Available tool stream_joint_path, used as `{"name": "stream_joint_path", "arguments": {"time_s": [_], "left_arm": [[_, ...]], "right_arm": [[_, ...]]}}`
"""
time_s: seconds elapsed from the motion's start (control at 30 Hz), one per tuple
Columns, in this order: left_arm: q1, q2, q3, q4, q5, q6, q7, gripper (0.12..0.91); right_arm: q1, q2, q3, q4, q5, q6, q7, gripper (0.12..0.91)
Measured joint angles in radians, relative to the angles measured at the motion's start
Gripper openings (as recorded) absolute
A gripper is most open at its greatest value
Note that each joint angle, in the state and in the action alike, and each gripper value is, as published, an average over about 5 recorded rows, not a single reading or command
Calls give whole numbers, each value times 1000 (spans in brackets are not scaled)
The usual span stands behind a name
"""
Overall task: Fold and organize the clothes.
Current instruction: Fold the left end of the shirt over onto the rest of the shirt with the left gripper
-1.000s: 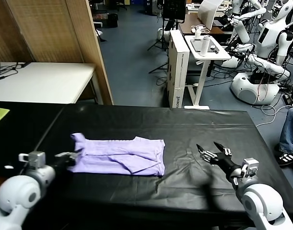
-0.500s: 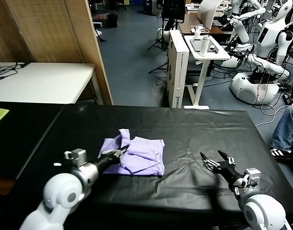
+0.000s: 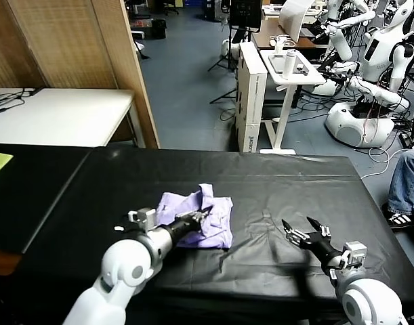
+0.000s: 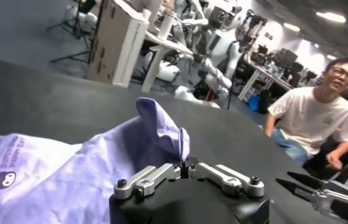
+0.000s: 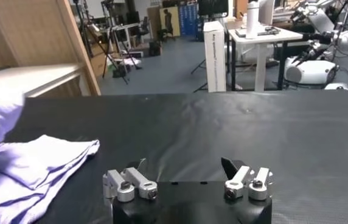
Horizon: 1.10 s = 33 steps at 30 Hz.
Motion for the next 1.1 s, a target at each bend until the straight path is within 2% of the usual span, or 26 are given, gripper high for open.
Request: {"name": "stream_joint_path", "arguments": {"time_s": [0.9,1.0,1.1], "left_arm": [[-7,-96,20,97,68,-32,3,172],[4,-92,15,80,70,-35,3,228],[17,-88,7,53,68,-35,1,391]], "right_arm": [[23,1,-29,-3,-8,-7,1,907],[39,-12,-48,-3,0,-18,3,907],[60,-27,-72,-3,13,-29,4,907]]}}
